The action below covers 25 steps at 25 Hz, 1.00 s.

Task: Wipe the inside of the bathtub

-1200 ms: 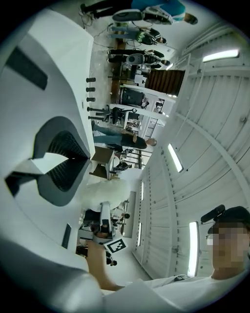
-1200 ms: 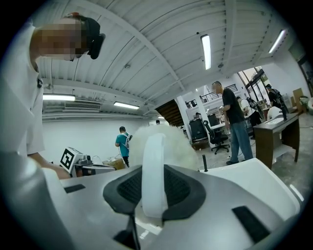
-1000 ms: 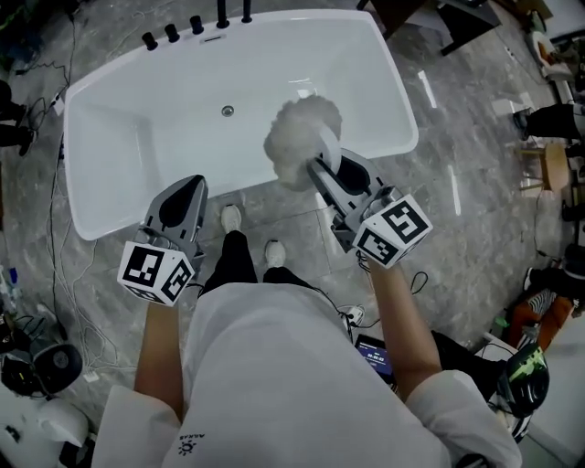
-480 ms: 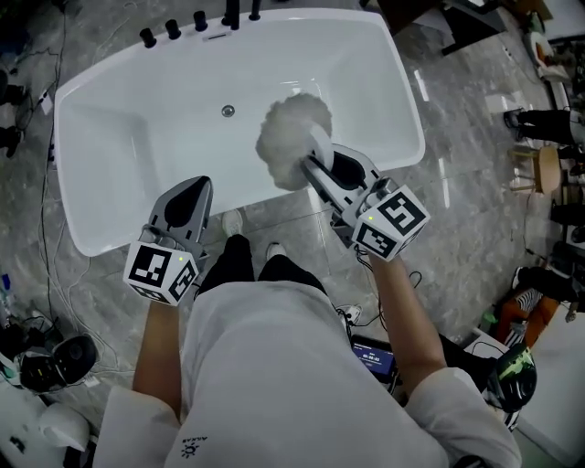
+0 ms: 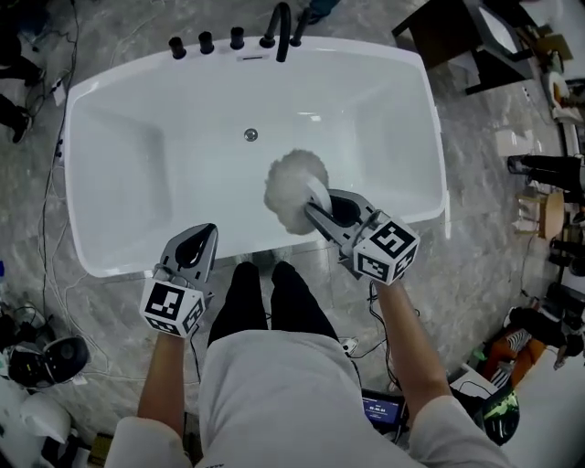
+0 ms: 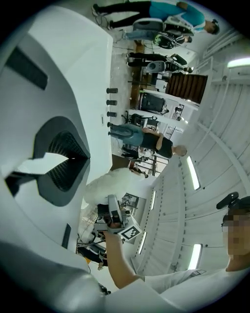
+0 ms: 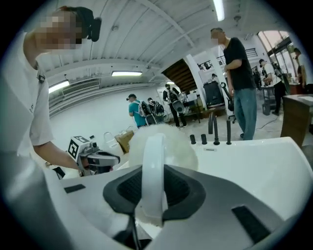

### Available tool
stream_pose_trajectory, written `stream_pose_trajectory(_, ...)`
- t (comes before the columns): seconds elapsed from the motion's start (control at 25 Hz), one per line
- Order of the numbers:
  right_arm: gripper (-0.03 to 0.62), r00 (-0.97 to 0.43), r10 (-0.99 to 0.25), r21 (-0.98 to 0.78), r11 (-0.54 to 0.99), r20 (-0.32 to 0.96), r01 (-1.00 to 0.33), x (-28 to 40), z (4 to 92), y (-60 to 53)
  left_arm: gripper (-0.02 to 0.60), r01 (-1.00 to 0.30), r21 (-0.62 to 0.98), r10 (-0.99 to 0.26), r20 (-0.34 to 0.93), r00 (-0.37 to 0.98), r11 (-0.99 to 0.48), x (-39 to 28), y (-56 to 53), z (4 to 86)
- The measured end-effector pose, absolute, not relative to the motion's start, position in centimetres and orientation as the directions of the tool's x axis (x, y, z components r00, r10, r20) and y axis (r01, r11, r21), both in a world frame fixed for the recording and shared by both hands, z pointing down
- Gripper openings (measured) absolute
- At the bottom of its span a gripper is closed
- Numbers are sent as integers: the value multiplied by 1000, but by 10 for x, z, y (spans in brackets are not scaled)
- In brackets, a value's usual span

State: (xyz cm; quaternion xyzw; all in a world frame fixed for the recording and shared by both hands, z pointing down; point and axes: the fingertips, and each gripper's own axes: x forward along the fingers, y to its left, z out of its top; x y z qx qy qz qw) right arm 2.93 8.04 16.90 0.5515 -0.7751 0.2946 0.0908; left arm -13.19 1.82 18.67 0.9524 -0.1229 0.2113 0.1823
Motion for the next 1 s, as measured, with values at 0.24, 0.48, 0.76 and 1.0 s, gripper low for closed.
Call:
stream_pose_trajectory(0.24,94,-547,-663,-402,378,511,-834,6,229,38,11,-427,297,-257,472,843,-854,-138,-8,219)
stream_pose_trajectory(0.48,94,-663,-549,-428,507,509,-748,-6,257,32,11,-510,282,-342,479,809,-812,-127,4,226)
stream_pose_trajectory(0.76,94,-762,-370,-495,594,532,-634,-61,329,11,9,-657,295,-455,528,717,-693,-179,6,270)
stream_pose_trajectory(1.0,94,-804,-237,-565,604,545,-561,-114,394,-8,11,-729,303,-495,572,654,-613,-230,5,317)
